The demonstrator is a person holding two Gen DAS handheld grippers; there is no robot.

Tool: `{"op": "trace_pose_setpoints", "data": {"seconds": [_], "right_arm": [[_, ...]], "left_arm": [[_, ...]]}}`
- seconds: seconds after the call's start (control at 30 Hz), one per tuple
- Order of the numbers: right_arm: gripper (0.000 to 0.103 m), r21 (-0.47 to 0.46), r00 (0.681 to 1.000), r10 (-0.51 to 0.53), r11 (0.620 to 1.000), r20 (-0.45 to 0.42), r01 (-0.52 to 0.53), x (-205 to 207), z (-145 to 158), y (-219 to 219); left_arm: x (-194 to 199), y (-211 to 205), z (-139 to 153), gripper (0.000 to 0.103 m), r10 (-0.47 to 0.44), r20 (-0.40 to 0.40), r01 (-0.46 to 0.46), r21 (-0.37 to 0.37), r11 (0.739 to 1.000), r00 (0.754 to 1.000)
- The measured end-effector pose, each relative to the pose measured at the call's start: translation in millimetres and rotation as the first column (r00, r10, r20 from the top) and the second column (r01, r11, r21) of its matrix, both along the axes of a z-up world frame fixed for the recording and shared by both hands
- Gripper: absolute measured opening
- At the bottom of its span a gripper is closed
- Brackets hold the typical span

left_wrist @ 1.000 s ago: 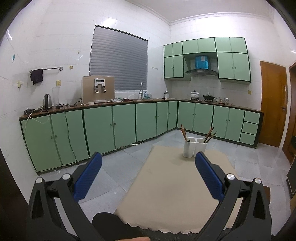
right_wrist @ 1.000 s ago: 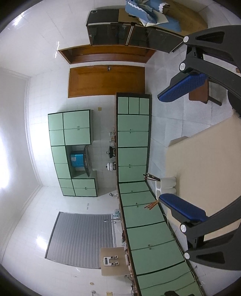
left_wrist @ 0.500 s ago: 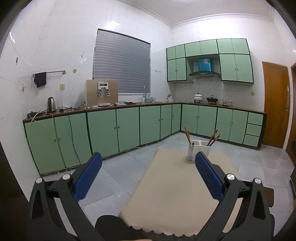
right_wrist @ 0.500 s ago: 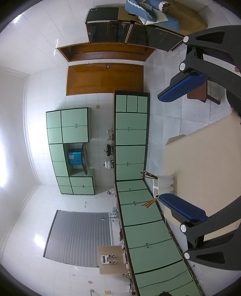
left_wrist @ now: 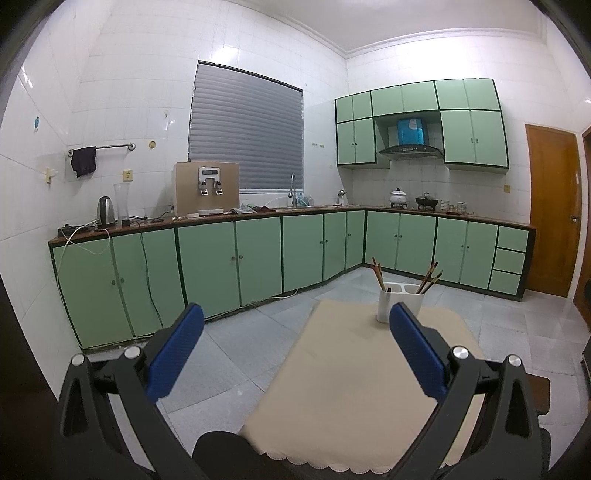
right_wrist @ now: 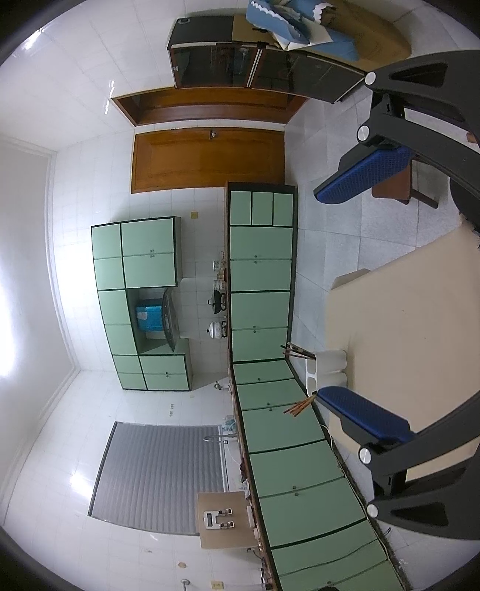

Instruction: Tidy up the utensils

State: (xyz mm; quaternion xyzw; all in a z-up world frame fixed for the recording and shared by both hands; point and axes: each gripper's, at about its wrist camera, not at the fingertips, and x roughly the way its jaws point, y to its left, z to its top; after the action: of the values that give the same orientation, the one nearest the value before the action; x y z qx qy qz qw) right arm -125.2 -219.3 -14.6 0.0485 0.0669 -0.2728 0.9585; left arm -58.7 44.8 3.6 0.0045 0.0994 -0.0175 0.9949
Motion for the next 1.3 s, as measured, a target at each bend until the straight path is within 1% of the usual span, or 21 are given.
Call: {"op": "trace_pose_setpoints", "data": {"seconds": [1.3], "right_arm": [[0.097,0.003,1.0,0.002,1.0,0.009,-0.002,-1.6,2.1,0.4]], "left_arm": [[-1.4,-6.7,5.0,0.098,-0.008,0.005,0.008,0.004,1.0,1.0]]}}
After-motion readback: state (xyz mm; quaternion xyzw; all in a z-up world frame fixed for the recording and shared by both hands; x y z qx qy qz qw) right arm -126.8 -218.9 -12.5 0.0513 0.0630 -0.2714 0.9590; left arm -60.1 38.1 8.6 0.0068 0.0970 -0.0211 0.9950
